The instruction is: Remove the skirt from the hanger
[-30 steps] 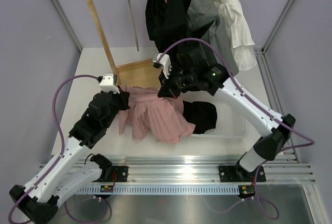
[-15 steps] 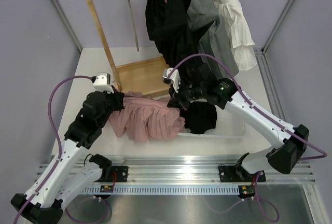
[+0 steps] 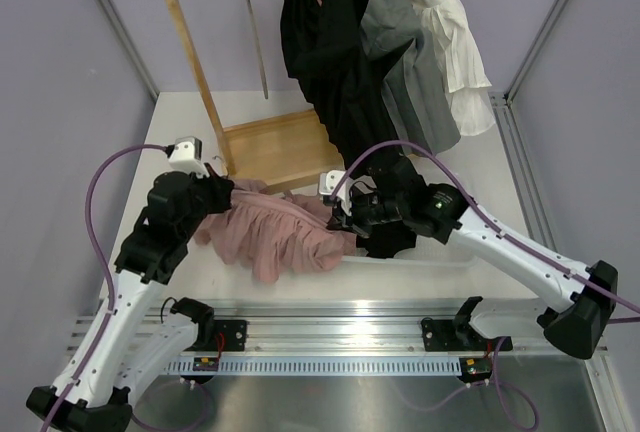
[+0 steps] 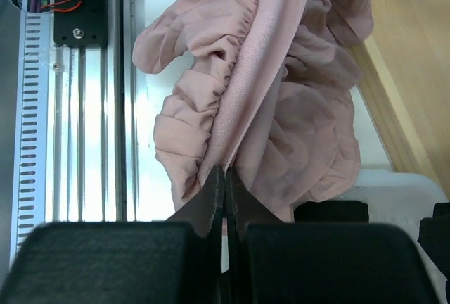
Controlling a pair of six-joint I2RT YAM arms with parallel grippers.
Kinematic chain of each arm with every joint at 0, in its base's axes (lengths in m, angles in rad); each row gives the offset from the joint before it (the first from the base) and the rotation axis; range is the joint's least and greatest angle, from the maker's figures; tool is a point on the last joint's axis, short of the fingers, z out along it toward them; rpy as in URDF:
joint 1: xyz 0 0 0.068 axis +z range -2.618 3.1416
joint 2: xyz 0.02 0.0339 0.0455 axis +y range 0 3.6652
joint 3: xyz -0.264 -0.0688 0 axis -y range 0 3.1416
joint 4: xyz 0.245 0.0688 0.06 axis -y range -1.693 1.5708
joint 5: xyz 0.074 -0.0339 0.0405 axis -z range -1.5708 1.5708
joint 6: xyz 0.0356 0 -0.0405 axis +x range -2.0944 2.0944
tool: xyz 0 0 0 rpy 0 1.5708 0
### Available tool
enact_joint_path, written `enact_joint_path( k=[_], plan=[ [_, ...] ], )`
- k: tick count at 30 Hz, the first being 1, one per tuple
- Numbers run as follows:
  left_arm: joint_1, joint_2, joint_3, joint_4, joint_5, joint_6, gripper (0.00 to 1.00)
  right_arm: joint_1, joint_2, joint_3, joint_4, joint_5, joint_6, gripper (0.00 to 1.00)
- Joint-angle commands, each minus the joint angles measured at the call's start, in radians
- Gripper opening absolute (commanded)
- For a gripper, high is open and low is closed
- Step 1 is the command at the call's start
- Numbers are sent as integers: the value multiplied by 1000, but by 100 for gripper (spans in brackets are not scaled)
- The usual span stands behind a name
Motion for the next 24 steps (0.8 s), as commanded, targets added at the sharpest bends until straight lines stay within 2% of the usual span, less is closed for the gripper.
enact_joint_path(
  k=[1,7,14,18,21,24],
  plan=[
    [61,5,83,104,-196,27,0,22,-81,-36,-183,-18,-29,0],
    [59,48,59,116,-182,16,0,72,-73,61,-218,-58,-40,0],
    [61,62,42,118,-159,19,0,75,3,211,-206,-44,-30,0],
    [62,48,45,106,-167,18,0,89,39,182,-208,-41,-52,0],
    [62,63,57,106,-173,21,0,162,33,136,-189,11,-63,0],
    [62,94,51,119,-165,13,0,196,42,174,-209,16,-72,0]
  ],
)
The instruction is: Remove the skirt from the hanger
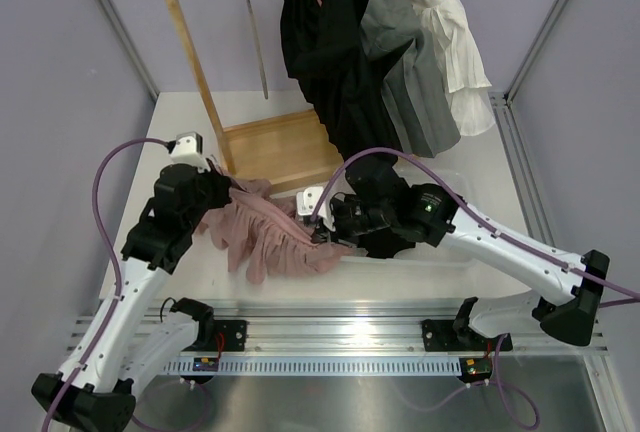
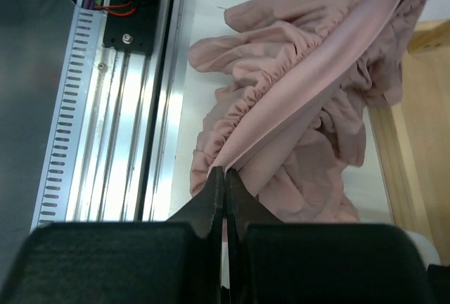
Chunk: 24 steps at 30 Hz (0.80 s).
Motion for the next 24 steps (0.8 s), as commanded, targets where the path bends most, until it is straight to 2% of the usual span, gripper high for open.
enact_joint_path(
  k=[1,6,11,15,18,24],
  plan=[
    [32,31,45,115,-123,7,0,51,3,64,-118,-11,-13,0],
    [30,68,40,129,-98,-14,0,83,58,173,-139,-18,-19,0],
    [32,57,51,114,-100,-4,0,128,98,182,-112,39,-47,3],
    [32,63,42,114,-82,-13,0,128,141,264,-135,44,-38,3],
    [32,37,44,115,-74,-22,0,126,146,216,-116,59,-45,2],
    [55,2,79,91,15,-76,0,123,138,-17,-29,102,-42,3]
  ],
)
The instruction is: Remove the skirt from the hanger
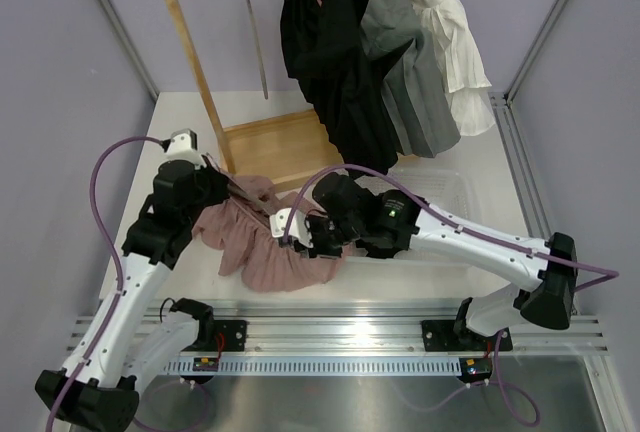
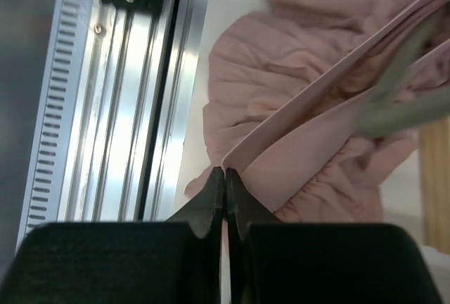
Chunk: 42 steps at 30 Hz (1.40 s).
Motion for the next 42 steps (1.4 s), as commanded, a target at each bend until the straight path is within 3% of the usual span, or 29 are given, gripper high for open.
enact_joint_path(
  k=[1,11,18,23,24,26,27,31,34,37,39,42],
  plan=[
    [30,-41,77,80,34,-51,0,1,14,-119,18,15,-2,3],
    [54,-116,30,139,263,-289,0,-278,-21,-84,238,-245,173,1],
    [57,-160,-9,206,349,-391,0,-283,-17,-117,268,-428,176,12],
    [59,-162,-25,173,286,-365,0,-283,-18,-107,264,-429,158,15],
    [57,-163,-30,174,274,-364,0,-283,-24,-101,250,-425,141,26],
    [59,-167,-44,192,237,-377,0,-283,-53,-93,210,-407,104,35],
    [59,-167,-48,202,226,-386,0,-283,-64,-90,200,-382,95,46],
    [57,-150,-104,307,226,-484,0,-283,-106,-93,170,-308,70,68],
    [57,-121,-145,399,273,-561,0,-285,-141,-53,108,-282,29,77],
    [57,-73,-137,413,298,-559,0,-292,-168,82,-64,-264,-28,85],
    [59,-58,-133,410,309,-538,0,-298,-188,172,-159,-194,-42,99],
    [57,-44,-119,393,326,-504,0,-309,-192,275,-244,-120,-32,100]
  ],
)
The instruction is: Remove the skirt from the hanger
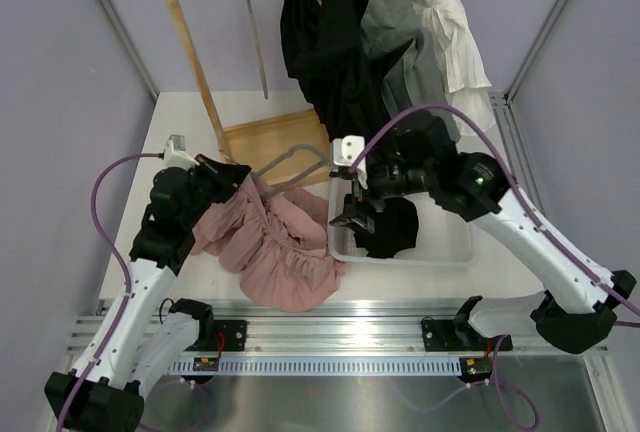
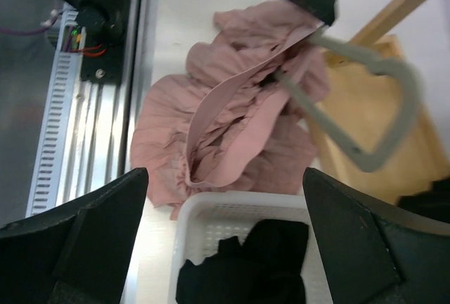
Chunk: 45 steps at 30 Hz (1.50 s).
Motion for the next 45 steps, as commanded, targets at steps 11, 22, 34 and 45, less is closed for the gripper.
enact_joint_path(
  k=[11,22,34,45],
  plan=[
    [-7,44,27,69,185,136,0,-27,167,335,-141,175,12,99],
    [-7,29,32,48,198,147,0,-24,354,450,-164,247,53,88],
    [-7,35,23,17,35,70,0,-15,307,394,-194,180,47,0],
    [-6,-57,57,-22,-3,33,78,-18,235,317,-121,276,56,0]
  ],
)
